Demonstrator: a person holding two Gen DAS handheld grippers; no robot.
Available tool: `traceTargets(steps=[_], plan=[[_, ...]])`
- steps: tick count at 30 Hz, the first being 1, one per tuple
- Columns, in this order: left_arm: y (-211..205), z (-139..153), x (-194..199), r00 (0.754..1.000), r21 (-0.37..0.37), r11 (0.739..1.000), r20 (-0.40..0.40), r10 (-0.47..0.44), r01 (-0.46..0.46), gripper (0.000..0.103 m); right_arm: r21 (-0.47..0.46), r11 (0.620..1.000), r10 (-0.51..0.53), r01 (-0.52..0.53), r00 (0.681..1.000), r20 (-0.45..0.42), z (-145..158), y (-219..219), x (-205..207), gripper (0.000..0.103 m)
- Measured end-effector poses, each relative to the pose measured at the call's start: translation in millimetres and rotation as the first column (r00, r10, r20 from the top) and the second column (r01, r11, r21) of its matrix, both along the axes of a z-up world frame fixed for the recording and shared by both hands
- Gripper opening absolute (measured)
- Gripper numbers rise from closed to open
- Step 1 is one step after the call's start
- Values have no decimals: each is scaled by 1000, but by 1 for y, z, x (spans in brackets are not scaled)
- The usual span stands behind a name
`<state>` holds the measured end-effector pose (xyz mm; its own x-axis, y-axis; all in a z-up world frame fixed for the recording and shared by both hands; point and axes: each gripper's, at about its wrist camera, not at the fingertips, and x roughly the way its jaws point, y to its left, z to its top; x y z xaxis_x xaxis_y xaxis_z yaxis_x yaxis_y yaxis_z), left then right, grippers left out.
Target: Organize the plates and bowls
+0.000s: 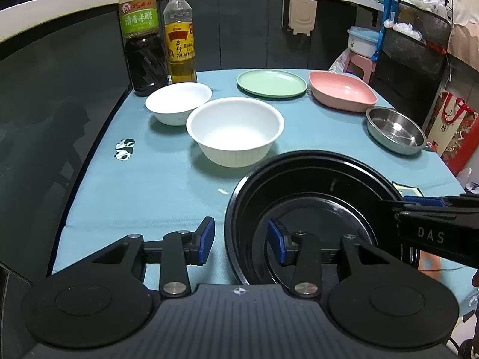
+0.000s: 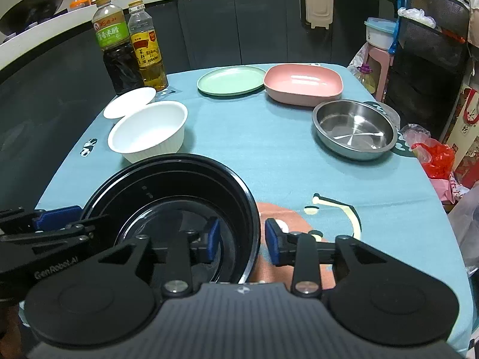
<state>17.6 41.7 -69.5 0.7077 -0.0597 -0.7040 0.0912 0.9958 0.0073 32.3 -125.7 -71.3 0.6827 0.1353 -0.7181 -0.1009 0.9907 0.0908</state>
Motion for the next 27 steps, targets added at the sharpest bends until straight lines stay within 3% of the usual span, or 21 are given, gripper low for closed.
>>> traceTargets(steps=[15,27], plan=[[6,9,11,999,0,999,33,38,-38,39,-4,1000,-4,4,999,40,11,-2,7,44],[24,14,49,994,-42,994,35,107,-105,40,24,1000,-2,1,999,49,19,-2,37,45]])
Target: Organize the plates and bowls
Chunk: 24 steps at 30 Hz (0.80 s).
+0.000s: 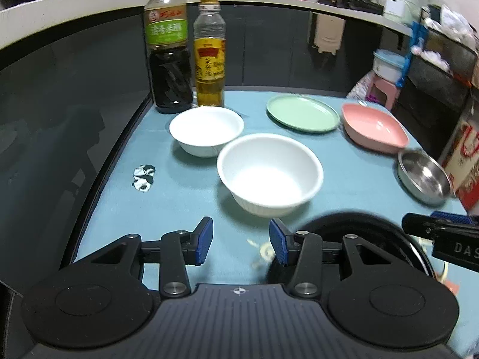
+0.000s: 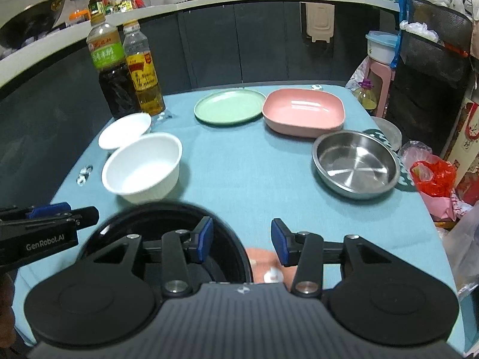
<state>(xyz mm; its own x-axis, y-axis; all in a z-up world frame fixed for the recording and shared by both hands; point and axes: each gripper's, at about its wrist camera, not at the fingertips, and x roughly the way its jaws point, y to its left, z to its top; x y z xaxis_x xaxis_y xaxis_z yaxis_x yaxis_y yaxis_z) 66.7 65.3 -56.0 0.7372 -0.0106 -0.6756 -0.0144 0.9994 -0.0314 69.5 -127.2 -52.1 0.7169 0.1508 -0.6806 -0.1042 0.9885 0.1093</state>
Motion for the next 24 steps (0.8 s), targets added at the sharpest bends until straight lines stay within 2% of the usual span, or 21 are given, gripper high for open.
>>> traceTargets(steps=[7,14,24], plan=[[11,-4,40,997,-53,996,-18,69,-69,41,54,998,35,-34,999,-8,8,9,38,47],[11,-22,69,993,-57,994,-74,88,-92,41,72,992,107,-103,993,-52,0,34,75,47],[12,-34,87,991,-36,995,-102,84,-88,41,72,988,143,-135,983,-112,-16,46,102,47]])
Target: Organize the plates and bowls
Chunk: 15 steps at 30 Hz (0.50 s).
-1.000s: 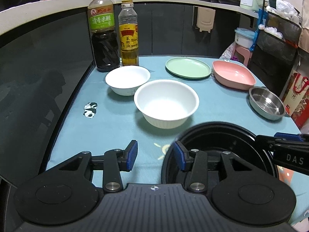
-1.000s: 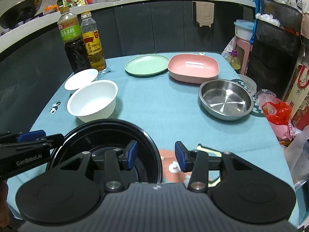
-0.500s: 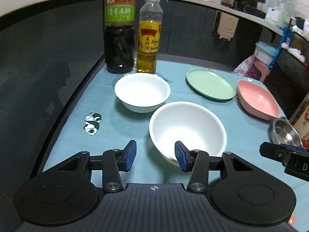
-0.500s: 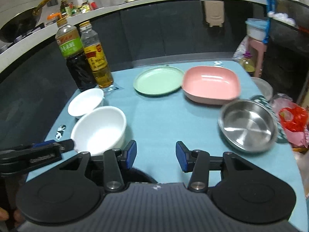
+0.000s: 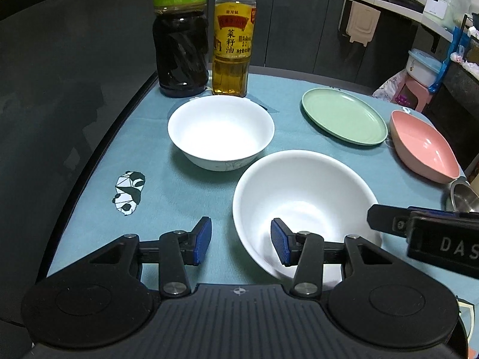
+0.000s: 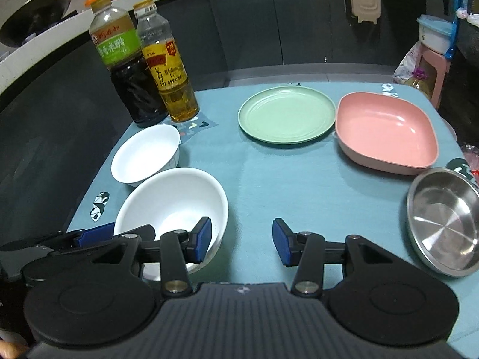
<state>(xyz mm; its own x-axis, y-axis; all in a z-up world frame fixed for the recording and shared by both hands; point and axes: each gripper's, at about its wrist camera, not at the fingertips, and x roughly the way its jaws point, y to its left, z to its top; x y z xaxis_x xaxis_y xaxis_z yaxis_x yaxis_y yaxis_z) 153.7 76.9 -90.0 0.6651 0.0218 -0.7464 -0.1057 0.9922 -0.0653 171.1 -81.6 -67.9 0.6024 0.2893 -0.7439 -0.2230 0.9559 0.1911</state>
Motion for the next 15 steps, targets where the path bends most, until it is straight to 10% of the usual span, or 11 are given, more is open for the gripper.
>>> traceTargets(steps=[7,15], plan=[[0,-8,9,1000,4,1000,-21,-18,18,40,-24,1000,17,-17,1000,-24,-10,7,12,47],[-7,-6,5,997,12,997,11,-75,75,13,-46,996,76,-77,997,-16,-14,21,10,12]])
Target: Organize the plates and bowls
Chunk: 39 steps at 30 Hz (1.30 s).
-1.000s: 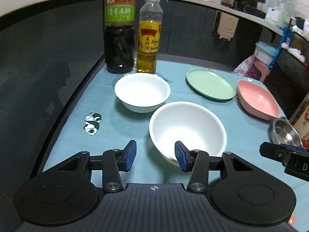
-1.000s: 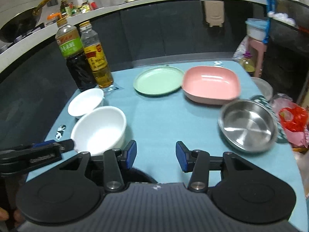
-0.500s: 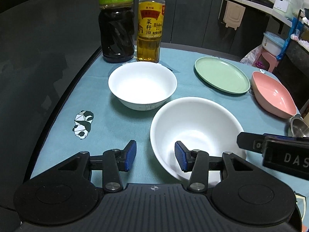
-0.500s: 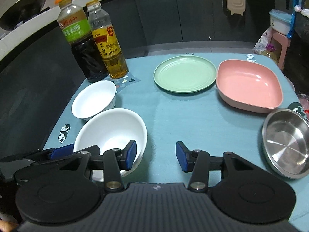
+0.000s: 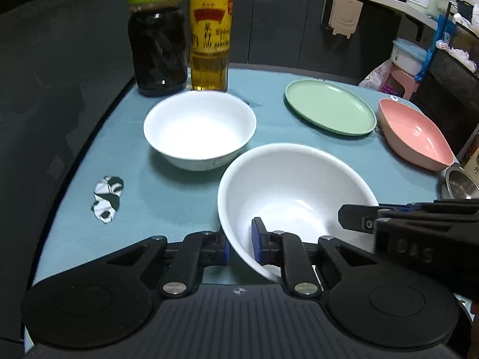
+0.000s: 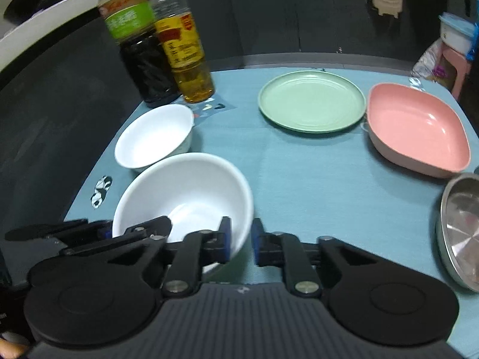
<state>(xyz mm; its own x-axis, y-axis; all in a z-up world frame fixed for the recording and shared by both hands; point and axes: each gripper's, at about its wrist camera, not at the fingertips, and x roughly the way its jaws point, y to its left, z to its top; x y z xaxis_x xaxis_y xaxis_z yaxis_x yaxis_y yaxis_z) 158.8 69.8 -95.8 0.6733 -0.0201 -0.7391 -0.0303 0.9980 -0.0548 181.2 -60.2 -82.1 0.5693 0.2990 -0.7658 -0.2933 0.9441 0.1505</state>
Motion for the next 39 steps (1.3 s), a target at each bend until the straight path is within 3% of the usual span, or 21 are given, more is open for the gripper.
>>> traceTargets(steps=[9,24,39], plan=[[-3,11,-10,999,4,1000,33,-4,3,13,30,1000,-9,9,1000,22,12,-6,-8,12],[-17,51,-59,990,8,999,132,-45,44,13,58,998,-29,22,992,125,53,-24,-63,13],[-34,62,-116,983,25,995,151,-101,99,14,74,996,-55,44,987,149,66,-39,-121,16]])
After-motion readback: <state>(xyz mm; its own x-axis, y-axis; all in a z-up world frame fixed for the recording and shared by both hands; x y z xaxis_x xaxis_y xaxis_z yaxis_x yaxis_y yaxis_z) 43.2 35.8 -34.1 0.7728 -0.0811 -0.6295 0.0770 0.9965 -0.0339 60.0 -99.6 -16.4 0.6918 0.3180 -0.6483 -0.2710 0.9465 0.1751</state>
